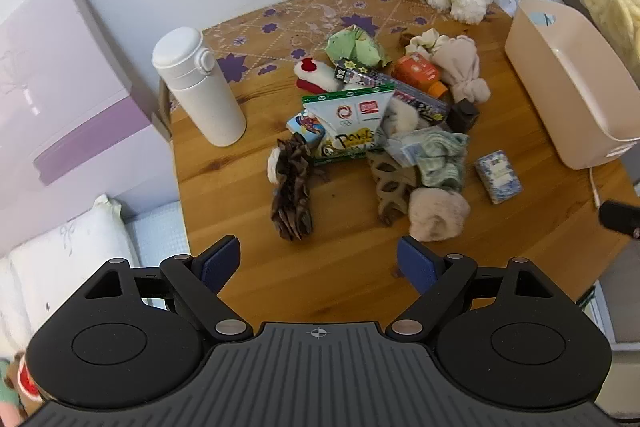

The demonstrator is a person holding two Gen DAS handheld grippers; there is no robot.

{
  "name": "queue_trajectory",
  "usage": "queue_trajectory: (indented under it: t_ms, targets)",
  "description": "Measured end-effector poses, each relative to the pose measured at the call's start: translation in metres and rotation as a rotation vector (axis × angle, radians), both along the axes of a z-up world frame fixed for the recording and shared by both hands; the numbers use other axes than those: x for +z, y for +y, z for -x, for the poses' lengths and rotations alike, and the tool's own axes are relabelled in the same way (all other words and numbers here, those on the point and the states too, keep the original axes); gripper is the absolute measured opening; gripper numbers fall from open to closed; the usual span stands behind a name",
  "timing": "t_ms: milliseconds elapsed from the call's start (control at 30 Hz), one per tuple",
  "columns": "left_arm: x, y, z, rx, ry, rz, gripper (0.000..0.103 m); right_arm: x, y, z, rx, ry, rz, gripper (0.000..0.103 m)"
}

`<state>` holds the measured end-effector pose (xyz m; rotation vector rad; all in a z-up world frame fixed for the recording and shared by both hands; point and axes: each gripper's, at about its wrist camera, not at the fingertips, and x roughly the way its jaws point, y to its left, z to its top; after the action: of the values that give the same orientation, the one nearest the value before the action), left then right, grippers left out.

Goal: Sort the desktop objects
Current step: 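Grasp the brown scrunchie with the left tool while the right tool grasps the beige sock ball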

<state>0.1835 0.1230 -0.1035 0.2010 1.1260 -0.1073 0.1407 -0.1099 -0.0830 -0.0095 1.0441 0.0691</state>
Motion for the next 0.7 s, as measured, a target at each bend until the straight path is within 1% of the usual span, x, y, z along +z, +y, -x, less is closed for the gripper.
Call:
queue_trajectory:
  t_ms: [100, 233, 367, 433, 567, 700]
  targets:
    - [-0.014, 0.012, -0.020, -0.017, 0.001, 0.005, 0.087, -0.015, 0.015, -0.010, 0.028, 0.004, -0.009, 0.103]
    - [-0.036, 0.026, -0.043, -0.010, 0.004, 0.021, 0.087, -0.040, 0.042, -0.025, 0.085, -0.003, -0.006, 0.101]
    - [-0.062, 0.041, -0.067, -0.031, 0.025, 0.068, 0.087, -0.066, 0.060, -0.038, 0.094, 0.017, -0.022, 0.098]
    - [-0.076, 0.046, -0.075, -0.050, 0.028, 0.090, 0.087, -0.081, 0.068, -0.045, 0.080, 0.035, -0.015, 0.097]
    - [-0.103, 0.052, -0.093, -0.078, 0.047, 0.098, 0.087, -0.112, 0.077, -0.059, 0.023, 0.084, -0.008, 0.092]
    - [-0.120, 0.052, -0.106, -0.111, 0.022, 0.114, 0.087, -0.138, 0.075, -0.068, -0.045, 0.128, -0.042, 0.088]
